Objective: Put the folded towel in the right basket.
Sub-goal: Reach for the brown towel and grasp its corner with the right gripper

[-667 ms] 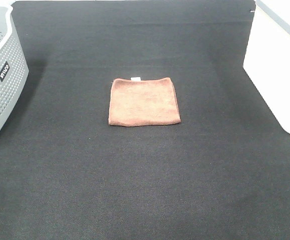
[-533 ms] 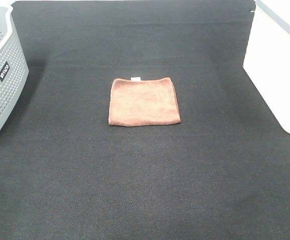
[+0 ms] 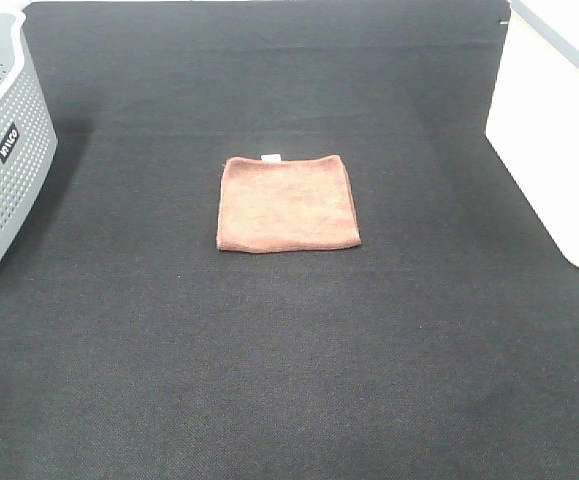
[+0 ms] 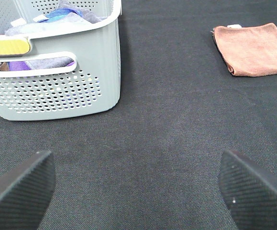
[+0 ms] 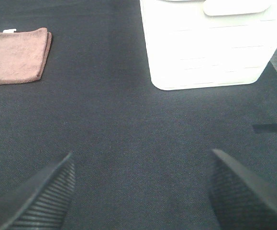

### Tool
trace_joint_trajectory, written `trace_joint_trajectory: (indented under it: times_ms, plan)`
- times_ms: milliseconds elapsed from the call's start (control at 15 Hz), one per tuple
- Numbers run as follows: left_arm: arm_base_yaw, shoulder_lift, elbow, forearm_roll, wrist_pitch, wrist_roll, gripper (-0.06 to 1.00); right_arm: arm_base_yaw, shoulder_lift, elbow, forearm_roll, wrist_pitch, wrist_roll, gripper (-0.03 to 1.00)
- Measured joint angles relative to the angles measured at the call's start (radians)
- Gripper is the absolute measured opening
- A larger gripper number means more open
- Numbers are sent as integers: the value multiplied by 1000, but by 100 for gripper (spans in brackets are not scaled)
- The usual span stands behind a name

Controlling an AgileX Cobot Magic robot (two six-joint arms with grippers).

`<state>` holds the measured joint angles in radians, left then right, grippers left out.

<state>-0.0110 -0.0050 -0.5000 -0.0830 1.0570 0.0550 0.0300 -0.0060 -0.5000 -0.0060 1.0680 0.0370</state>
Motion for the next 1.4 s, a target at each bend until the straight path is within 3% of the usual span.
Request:
trace_joint_trajectory:
  times_ms: [1400]
  plan:
    - [0, 0, 0, 0, 0, 0, 88, 0, 0, 0, 0, 0, 0, 72]
